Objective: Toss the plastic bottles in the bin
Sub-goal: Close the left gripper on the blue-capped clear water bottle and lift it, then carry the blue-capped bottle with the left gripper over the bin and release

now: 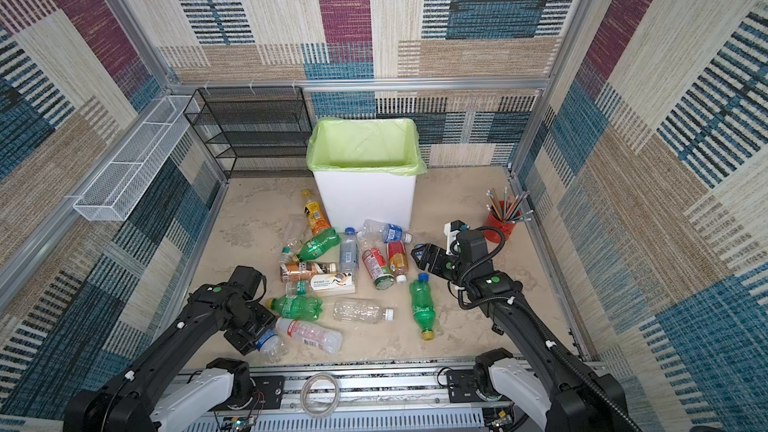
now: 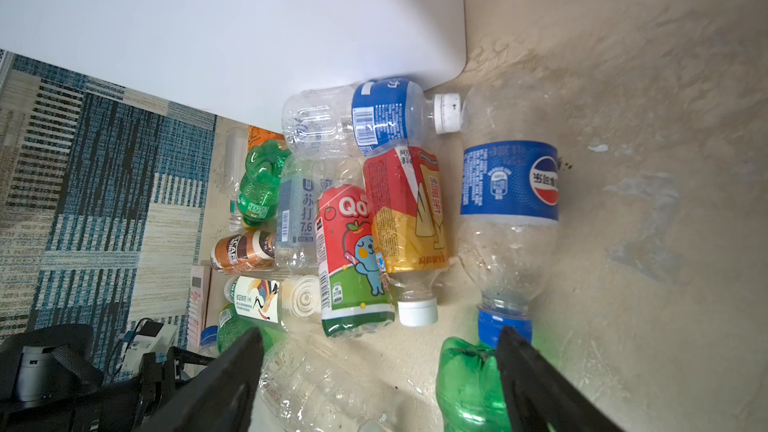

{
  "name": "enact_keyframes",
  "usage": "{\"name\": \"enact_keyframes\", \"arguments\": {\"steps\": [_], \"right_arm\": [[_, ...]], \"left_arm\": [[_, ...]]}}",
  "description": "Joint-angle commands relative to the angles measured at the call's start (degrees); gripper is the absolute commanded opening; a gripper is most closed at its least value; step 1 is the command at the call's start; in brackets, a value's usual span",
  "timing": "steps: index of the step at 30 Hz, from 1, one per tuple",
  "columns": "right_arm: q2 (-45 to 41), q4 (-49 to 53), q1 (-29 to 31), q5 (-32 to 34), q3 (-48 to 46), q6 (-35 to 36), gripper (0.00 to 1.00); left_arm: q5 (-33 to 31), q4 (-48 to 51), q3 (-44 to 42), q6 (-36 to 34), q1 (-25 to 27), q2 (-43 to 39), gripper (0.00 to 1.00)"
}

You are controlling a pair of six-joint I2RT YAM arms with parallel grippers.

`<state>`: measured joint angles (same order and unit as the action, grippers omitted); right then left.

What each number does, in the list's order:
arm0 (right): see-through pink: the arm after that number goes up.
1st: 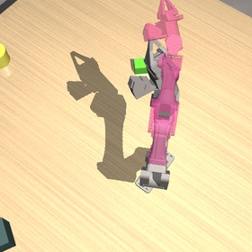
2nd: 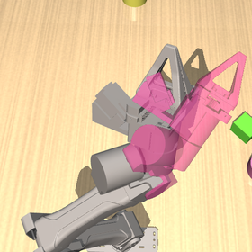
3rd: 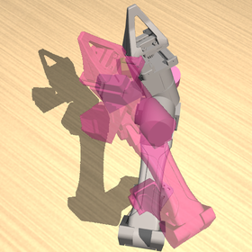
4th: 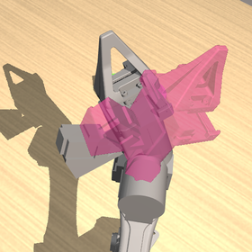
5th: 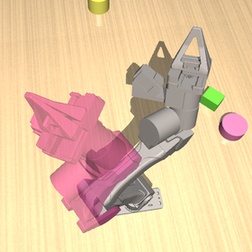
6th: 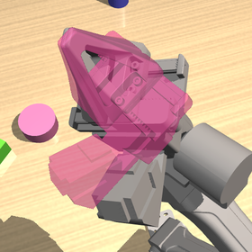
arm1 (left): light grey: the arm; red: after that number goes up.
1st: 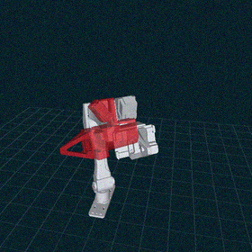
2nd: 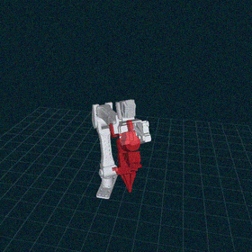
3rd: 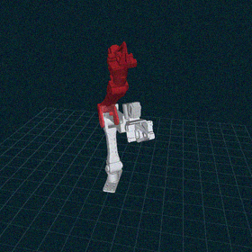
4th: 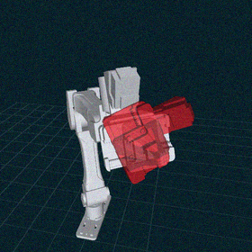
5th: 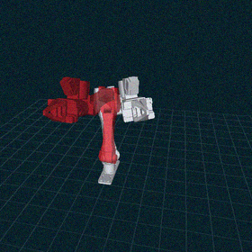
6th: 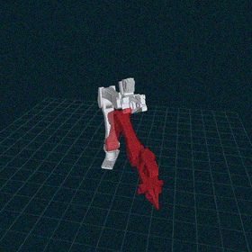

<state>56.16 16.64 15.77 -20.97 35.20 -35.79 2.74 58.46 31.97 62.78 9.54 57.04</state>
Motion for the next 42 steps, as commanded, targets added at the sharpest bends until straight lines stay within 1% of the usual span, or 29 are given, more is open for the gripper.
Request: {"name": "enact_keyframes", "arguments": {"steps": [1, 6, 10, 16, 21, 25, 31, 42], "right_arm": [[-0.33, -0.12, 0.05, 0.02, 0.30, 0.06, 0.89], [-0.58, 0.22, 0.05, 0.30, 0.52, 0.02, 0.89], [-0.96, 0.41, 0.05, 0.48, 0.54, -0.07, 0.89], [-1.25, 0.56, 0.05, 0.84, 1.06, -0.39, 0.89], [-1.13, -0.21, 0.05, 1.36, 0.76, -1.07, 0.89], [-0.84, -1.21, 0.05, 1.39, 0.48, -1.50, 0.89], [0.30, -2.07, 0.05, 1.06, 0.80, -1.34, 0.89], [-0.15, -2.86, 0.05, 1.15, 1.10, -1.05, 0.89]], "left_arm": [[-1.47, -0.22, -0.48, -0.21, 0.02, 0.31, 0.65], [-1.38, -1.24, -1.15, -0.03, 0.01, 1.71, 0.64], [-1.93, -1.05, -0.87, 0.22, 0.02, 1.25, 0.59], [-2.79, 1.57, 2.58, 0.85, -0.07, -6.47, 0.54], [-3.10, 6.04, 7.13, 0.59, -0.05, -12.11, 0.53], [-3.02, 6.17, 11.08, 0.50, -0.05, -15.55, 0.53], [-2.38, -2.81, 16.73, -0.94, -0.05, -16.82, 0.53], [2.08, -19.55, 28.04, -8.55, 0.11, -10.59, 0.53]]}}
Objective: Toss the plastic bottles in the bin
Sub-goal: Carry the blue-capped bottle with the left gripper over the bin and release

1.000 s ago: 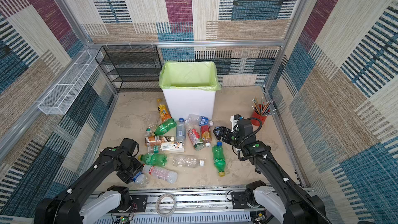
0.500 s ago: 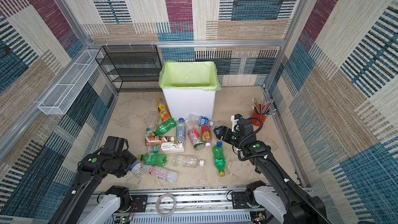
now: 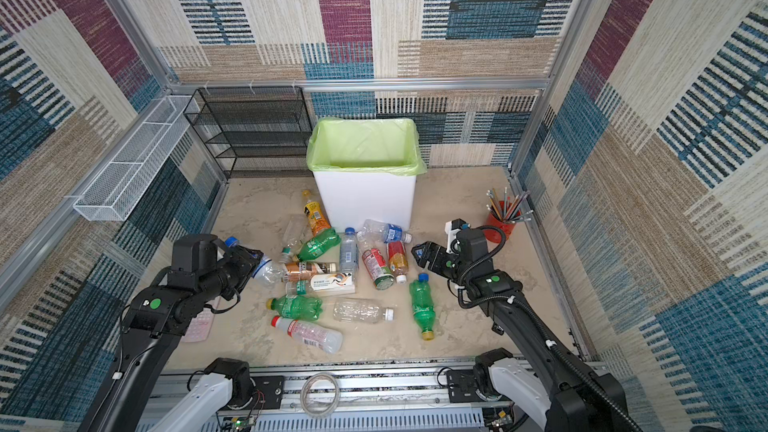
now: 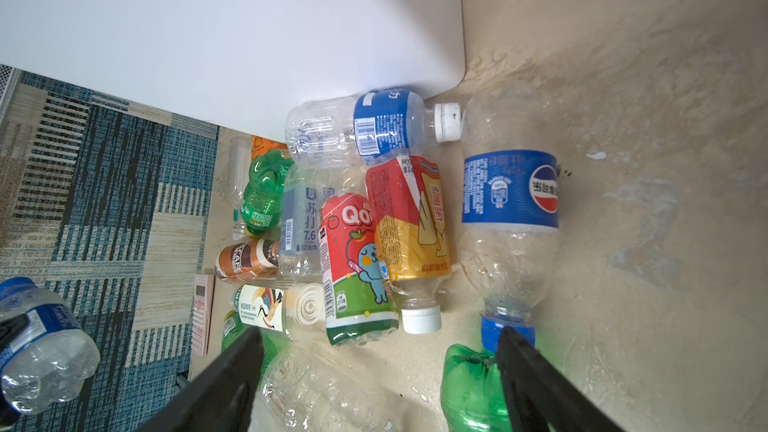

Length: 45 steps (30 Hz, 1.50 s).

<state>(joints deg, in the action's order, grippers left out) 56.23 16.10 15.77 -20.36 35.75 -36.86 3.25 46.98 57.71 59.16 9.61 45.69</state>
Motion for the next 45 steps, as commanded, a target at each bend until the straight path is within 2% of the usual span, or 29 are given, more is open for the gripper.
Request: {"name": "enact_keyframes", "arguments": {"steps": [1, 8, 12, 18, 23, 26, 30, 31, 33, 34, 35, 37, 41, 43, 45], "right_arm": [[-0.22, -2.35, 0.05, 0.67, 0.64, 0.07, 0.89], [-0.42, -1.99, -0.04, 1.41, 1.19, 0.18, 0.89], [-1.28, -2.11, -0.04, 2.16, 1.30, -0.53, 0.89], [-2.25, -2.17, -0.04, 2.69, 0.99, -1.21, 0.89], [-2.21, -2.32, -0.04, 2.96, 1.34, -1.53, 0.89], [-1.99, -2.41, -0.04, 2.96, 1.43, -1.78, 0.88], [-1.74, -2.76, -0.04, 2.85, 1.60, -2.09, 0.88], [-1.65, -2.96, -0.04, 2.79, 1.64, -2.19, 0.88], [-1.31, -3.13, -0.04, 2.53, 1.76, -2.27, 0.88], [-1.04, -2.97, -0.04, 2.34, 1.94, -2.33, 0.88], [-0.85, -2.73, -0.04, 2.25, 2.30, -2.13, 0.88], [-0.62, -2.00, -0.04, 2.33, 2.82, -2.11, 0.88], [-0.64, -2.82, -0.04, 2.06, 2.61, -2.90, 0.87], [-0.36, -2.90, -0.04, 1.82, 2.99, -3.08, 0.87], [-0.22, -2.96, -0.03, 1.89, 3.27, -3.08, 0.87]], "left_arm": [[1.54, -9.22, 3.44, -5.80, 0.19, 1.29, 0.53], [1.40, -18.68, 14.42, -12.59, 2.71, 7.39, 0.53], [2.42, -27.95, 20.15, -18.31, 5.14, 10.89, 0.53], [4.25, -42.39, 21.27, -28.66, 8.90, 12.11, 0.51], [5.82, -47.82, 22.17, -35.10, 11.81, 14.06, 0.49], [6.90, -51.11, 25.81, -41.02, 14.19, 18.41, 0.49], [7.59, -54.76, 35.42, -47.18, 15.41, 29.55, 0.49], [6.39, -54.45, 38.84, -48.05, 15.53, 33.27, 0.51], [4.25, -50.17, 49.39, -48.95, 15.80, 41.95, 0.75], [3.28, -46.54, 56.03, -49.96, 16.39, 45.84, 0.94], [2.13, -42.72, 62.79, -50.88, 17.11, 49.25, 1.00], [1.31, -38.57, 74.30, -52.60, 17.98, 54.61, 1.00], [0.58, -37.91, 88.23, -52.00, 18.08, 60.57, 0.98], [1.55, -40.16, 90.96, -50.96, 18.17, 60.42, 0.96], [2.47, -42.91, 89.19, -50.37, 18.17, 57.85, 0.94]]}}
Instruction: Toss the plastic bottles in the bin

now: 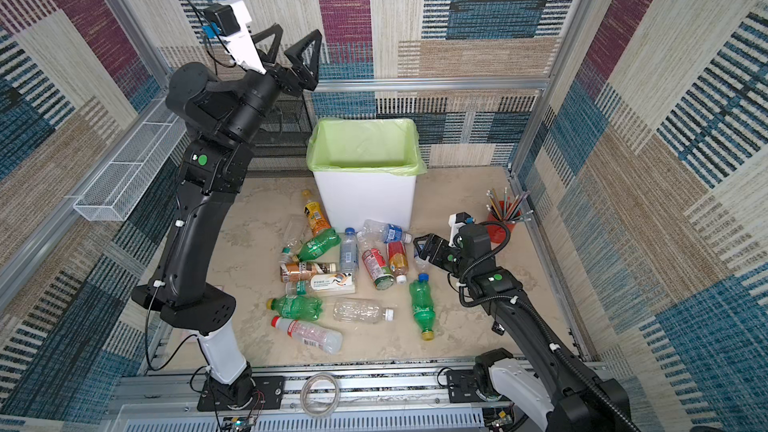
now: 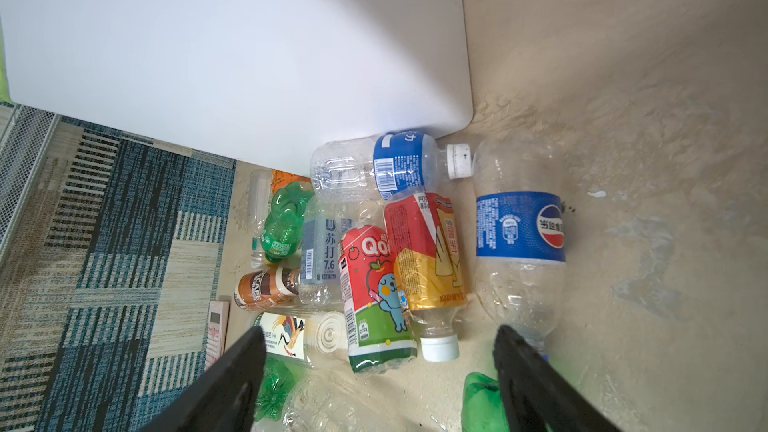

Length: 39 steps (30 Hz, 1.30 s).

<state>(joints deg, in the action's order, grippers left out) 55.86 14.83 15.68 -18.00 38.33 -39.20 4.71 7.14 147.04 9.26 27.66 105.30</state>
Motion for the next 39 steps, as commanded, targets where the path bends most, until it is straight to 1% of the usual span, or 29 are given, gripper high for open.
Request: {"name": "enact_keyframes", "arguments": {"steps": [1, 2, 4, 7, 10, 12, 15, 18, 22, 26, 32, 36, 39], "right_arm": [[0.06, -1.63, 0.05, -0.41, 0.86, -0.79, 0.87], [-0.03, -1.50, 0.05, -0.39, 0.92, -0.65, 0.87], [-0.20, -0.97, 0.05, -0.24, 1.14, -0.43, 0.87], [-0.22, 1.01, 0.05, -0.11, 1.39, 0.32, 0.87], [-0.75, 3.94, 0.05, 0.15, 0.81, 1.03, 0.86], [-1.38, 6.62, 0.05, 0.29, 0.20, 1.45, 0.85], [-2.45, 11.12, 0.05, 0.85, -0.51, 2.27, 0.84], [-2.69, 15.36, 0.06, 0.41, -1.68, 3.29, 0.83], [-2.24, 19.62, 0.05, -1.97, -4.32, 3.39, 0.81], [-3.05, 21.88, 0.07, -2.57, -6.91, 2.94, 0.80], [-6.04, 22.00, 0.09, -2.88, -9.45, 1.63, 0.79], [-7.49, 21.83, 0.13, -3.71, -11.34, 1.10, 0.79], [-7.64, 21.73, 0.13, -4.31, -12.07, 1.54, 0.78]], "left_arm": [[1.09, -3.69, -1.98, -0.39, 0.11, -3.61, 0.93], [1.00, -3.92, -4.44, -0.51, 0.11, -5.78, 0.92], [1.18, -4.85, -12.73, -0.61, 0.11, -11.72, 0.91], [-0.19, -6.99, -30.82, 0.49, 0.11, -22.29, 0.90], [-3.16, -5.05, -47.92, 2.99, 0.05, -31.83, 0.89], [-3.96, -2.85, -58.07, 6.48, 0.03, -37.41, 0.87], [-4.71, 0.84, -70.92, 12.99, -0.02, -44.71, 0.84], [-6.10, 6.43, -80.30, 18.96, 0.00, -50.44, 0.80], [-6.68, 13.61, -87.81, 25.40, 0.03, -55.03, 0.76], [-6.97, 19.35, -91.45, 27.83, 0.03, -56.60, 0.75], [-8.17, 21.47, -95.94, 30.69, 0.05, -59.86, 0.74], [-9.53, 24.63, -98.80, 34.16, -0.15, -62.08, 0.74], [-9.21, 27.19, -100.62, 36.92, -0.24, -63.08, 0.73]]}}
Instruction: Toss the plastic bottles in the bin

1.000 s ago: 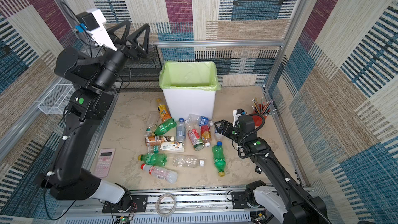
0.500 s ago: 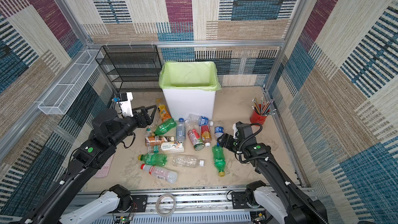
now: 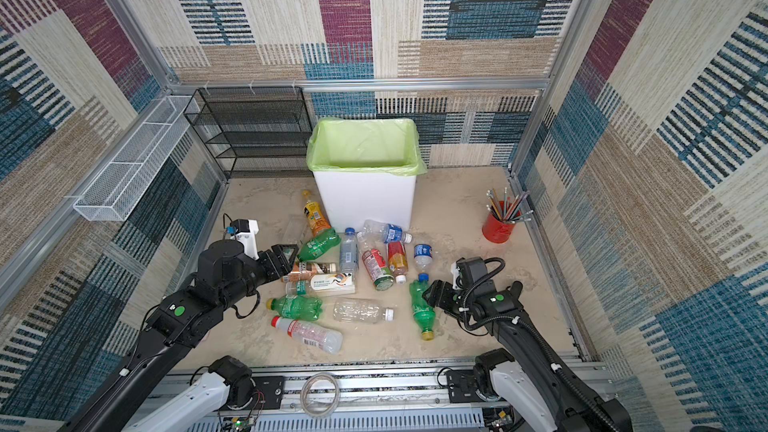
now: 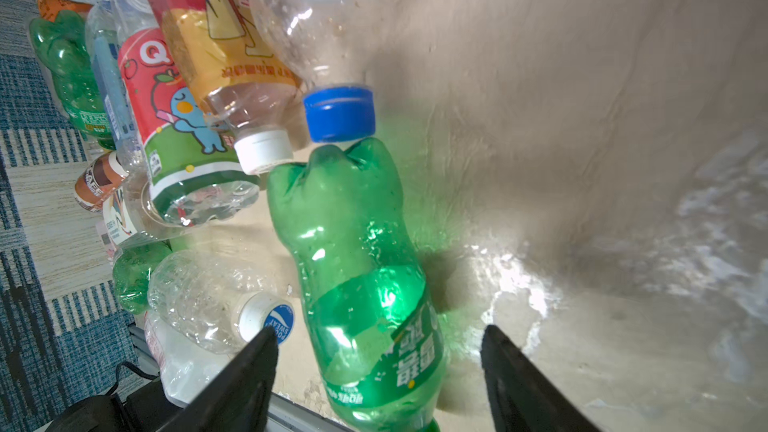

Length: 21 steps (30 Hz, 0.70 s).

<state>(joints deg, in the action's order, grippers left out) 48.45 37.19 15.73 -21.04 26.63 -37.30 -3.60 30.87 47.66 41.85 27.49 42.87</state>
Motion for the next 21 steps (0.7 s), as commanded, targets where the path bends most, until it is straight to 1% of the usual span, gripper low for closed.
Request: {"name": "enact_keyframes", "arguments": {"steps": [1, 4, 11, 21], "right_arm": [[-0.12, -0.80, 0.05, -1.61, -0.52, -0.22, 0.78], [0.37, -1.57, 0.09, -2.25, -0.61, 0.31, 0.78], [3.52, -2.38, 0.27, -2.36, 1.10, 1.79, 0.79], [7.40, -3.83, 0.63, -2.54, 2.85, 3.16, 0.79]], "left_arm": [[-0.78, 4.27, -1.87, 5.32, -0.15, -1.03, 0.73], [0.01, 4.85, -3.85, 7.46, -0.15, -2.29, 0.73], [-0.94, 4.84, -7.48, 11.18, -0.24, -5.74, 0.72], [-0.99, 6.36, -7.76, 13.61, -0.50, -5.28, 0.71]]}}
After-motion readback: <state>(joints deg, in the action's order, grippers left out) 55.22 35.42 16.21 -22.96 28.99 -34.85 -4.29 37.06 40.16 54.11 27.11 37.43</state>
